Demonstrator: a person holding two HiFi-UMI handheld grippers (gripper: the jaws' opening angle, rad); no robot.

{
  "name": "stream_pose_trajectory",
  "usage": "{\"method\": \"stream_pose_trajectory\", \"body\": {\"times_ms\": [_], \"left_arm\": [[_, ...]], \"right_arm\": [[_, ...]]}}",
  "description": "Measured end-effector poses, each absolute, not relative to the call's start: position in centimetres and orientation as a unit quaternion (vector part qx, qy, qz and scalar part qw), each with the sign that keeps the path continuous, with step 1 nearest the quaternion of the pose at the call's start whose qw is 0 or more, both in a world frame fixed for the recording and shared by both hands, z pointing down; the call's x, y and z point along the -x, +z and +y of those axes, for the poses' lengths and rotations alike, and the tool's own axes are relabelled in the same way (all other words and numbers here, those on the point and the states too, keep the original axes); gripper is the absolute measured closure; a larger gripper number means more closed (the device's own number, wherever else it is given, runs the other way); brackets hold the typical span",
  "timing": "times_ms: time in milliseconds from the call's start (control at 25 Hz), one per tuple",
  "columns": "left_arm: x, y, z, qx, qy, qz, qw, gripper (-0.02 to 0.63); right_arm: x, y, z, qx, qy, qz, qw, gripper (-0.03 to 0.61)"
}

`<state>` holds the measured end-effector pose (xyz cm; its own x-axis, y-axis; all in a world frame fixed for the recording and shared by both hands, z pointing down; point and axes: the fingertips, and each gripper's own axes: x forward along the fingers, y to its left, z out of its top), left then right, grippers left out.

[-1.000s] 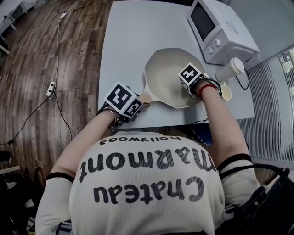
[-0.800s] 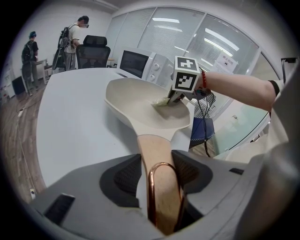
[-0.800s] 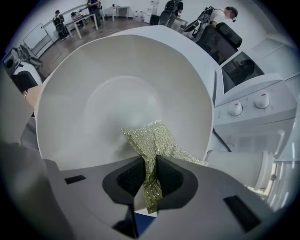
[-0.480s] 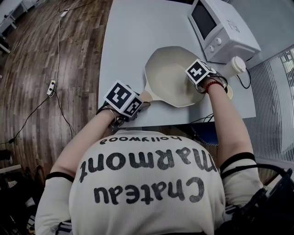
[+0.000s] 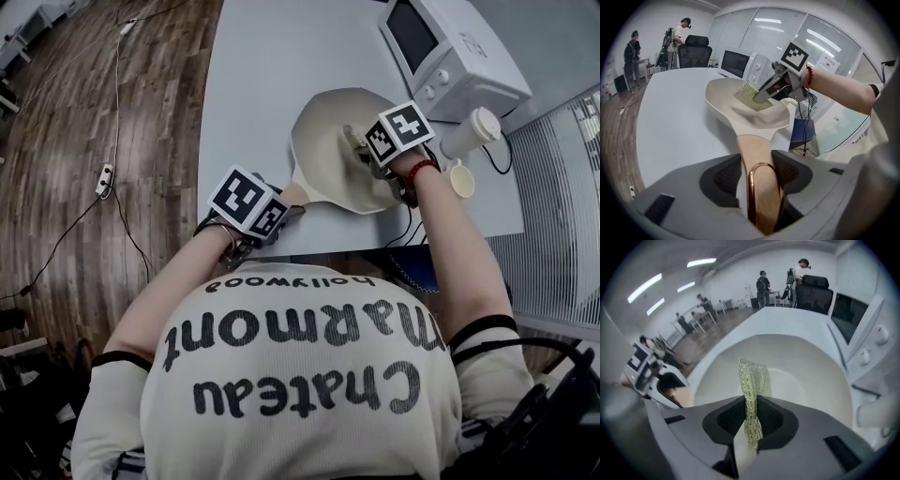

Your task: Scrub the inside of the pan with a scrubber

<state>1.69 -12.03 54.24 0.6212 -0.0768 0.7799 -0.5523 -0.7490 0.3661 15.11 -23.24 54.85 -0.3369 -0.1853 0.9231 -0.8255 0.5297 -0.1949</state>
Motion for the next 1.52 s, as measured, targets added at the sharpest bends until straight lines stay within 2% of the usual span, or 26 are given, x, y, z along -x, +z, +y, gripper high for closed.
{"method": "stream_pose_trajectory", "body": {"times_ms": [120, 200, 520, 840, 1200, 1520], "left_arm": [[-1.7, 54.2, -11.8, -0.847, 0.394, -0.186, 0.306, 0.397], [-1.6, 54.1, -11.7, -0.846, 0.397, -0.184, 0.304, 0.397], [-1.6, 54.1, -11.7, -0.845, 0.401, -0.188, 0.301, 0.397], [-1.5, 53.9, -11.8, -0.850, 0.394, -0.211, 0.278, 0.399], [-1.6, 53.8, -11.8, -0.851, 0.397, -0.213, 0.270, 0.399], [-0.9, 53.8, -11.8, -0.853, 0.406, -0.182, 0.274, 0.399]], "right_arm": [[-9.0, 54.5, -19.5, -0.230, 0.493, -0.753, 0.370, 0.515], [-6.6, 53.9, -17.9, -0.178, 0.551, -0.745, 0.330, 0.515], [-4.2, 55.0, -16.9, -0.163, 0.641, -0.693, 0.286, 0.517], [-7.0, 56.7, -14.8, -0.197, 0.600, -0.662, 0.404, 0.517], [-10.7, 57.6, -13.6, -0.253, 0.545, -0.624, 0.499, 0.517], [-13.5, 58.2, -12.5, -0.278, 0.555, -0.585, 0.522, 0.517]]}}
